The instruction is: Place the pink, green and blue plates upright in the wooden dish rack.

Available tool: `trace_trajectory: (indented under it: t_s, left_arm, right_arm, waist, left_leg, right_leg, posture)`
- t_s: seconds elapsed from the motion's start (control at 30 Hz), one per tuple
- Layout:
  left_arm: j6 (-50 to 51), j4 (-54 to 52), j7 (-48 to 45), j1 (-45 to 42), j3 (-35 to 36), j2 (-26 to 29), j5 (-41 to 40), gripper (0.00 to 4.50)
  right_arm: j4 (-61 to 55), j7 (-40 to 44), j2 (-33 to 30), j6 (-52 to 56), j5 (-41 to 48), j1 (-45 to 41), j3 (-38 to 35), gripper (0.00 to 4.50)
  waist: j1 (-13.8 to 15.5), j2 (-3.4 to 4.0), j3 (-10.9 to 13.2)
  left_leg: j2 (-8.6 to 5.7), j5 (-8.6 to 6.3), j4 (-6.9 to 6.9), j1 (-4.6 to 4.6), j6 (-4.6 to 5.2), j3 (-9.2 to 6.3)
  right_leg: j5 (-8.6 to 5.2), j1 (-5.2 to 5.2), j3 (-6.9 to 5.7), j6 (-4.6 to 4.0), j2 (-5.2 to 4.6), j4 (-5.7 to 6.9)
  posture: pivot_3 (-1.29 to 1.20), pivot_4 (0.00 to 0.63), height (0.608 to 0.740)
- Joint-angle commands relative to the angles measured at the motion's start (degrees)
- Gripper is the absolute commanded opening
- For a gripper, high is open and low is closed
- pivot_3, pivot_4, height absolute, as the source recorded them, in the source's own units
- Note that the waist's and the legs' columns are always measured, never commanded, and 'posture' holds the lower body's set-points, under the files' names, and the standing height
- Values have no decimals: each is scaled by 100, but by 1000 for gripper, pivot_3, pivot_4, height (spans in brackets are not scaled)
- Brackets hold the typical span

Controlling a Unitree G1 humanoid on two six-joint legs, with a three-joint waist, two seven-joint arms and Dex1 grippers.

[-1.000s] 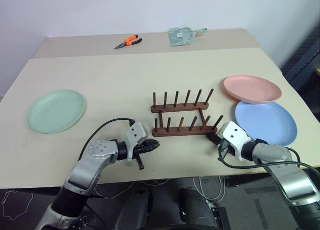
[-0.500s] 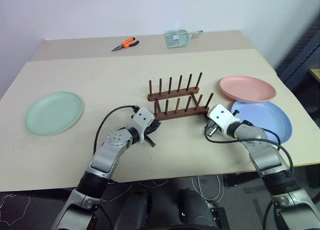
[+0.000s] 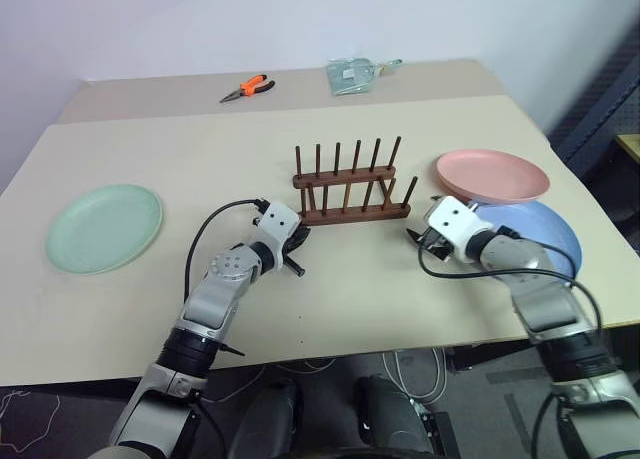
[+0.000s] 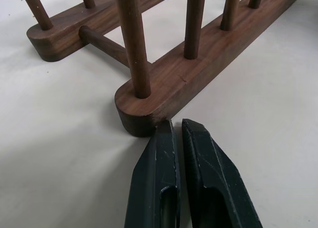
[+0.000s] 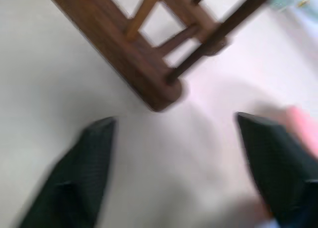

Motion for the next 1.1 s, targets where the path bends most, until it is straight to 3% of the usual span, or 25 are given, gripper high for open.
trace_trajectory:
  t_s: [0.03,0.2,0.37,0.47,0.63,0.7,0.9,0.97,1.1]
  left_arm:
    - [-58,-295,-236,220,101,74,-124,234]
    - [-125,-871,-727,374,93,-19,-511,234]
    - [-92,-1131,-920,443,12,-83,-620,234]
    - [-75,-1204,-896,462,-7,-112,-605,234]
    - [-22,-1338,-908,532,59,-64,-657,234]
    - [-16,-1398,-930,597,77,-25,-675,234]
    - [-24,-1496,-914,680,197,3,-821,234]
    - [-32,-1504,-884,693,293,-13,-890,234]
    - [-76,-1493,-893,708,453,8,-992,234]
  right_arm:
    - [-460,2,-767,-117,-314,71,-631,4223]
    - [216,-252,-1409,-463,-921,55,-574,4223]
    - [1022,-443,-1505,-714,-1449,-249,-239,4223]
    - [1614,-628,-1403,-987,-1687,-418,-9,3370]
    - [1811,-822,-1342,-1160,-1848,-563,90,806]
    - [1749,-873,-1352,-1224,-1890,-548,73,27]
    - [1069,-1055,-1327,-1371,-1680,-668,-294,27]
    - [508,-863,-1026,-1189,-1004,-855,-638,27]
    - [-786,-1,-47,-189,1364,-1088,-1260,27]
  waist:
    - [-7,6,3]
    - [-12,-1,7]
    - [-13,2,9]
    - [-11,1,10]
    - [-17,2,11]
    - [-15,3,12]
    - [-16,11,23]
    - [-42,15,32]
    - [-34,7,41]
  left_leg:
    - [-1,0,0,-8,0,1]
    - [-1,-1,-2,-21,1,1]
    - [-4,0,1,-27,2,7]
    - [-4,0,0,-27,2,7]
    - [-5,0,0,-28,2,7]
    - [-5,0,0,-28,2,6]
    - [-6,0,0,-30,2,6]
    - [-6,0,0,-30,2,8]
    - [3,0,-1,-30,2,2]
  right_leg:
    - [-1,-7,0,-2,-3,0]
    - [5,-19,-4,-16,-8,-2]
    - [6,-24,-2,-23,-12,-2]
    - [7,-24,-2,-23,-12,-2]
    - [7,-25,-1,-23,-12,-2]
    - [7,-26,-2,-23,-10,-1]
    - [7,-27,0,-22,-10,-1]
    - [7,-29,2,-22,-11,0]
    - [11,-30,4,-6,1,4]
  posture:
    - [0,150,739]
    - [0,150,739]
    - [0,150,739]
    - [0,150,739]
    - [0,150,739]
    - [0,150,739]
    - [0,150,739]
    - [0,150,739]
    - [0,150,739]
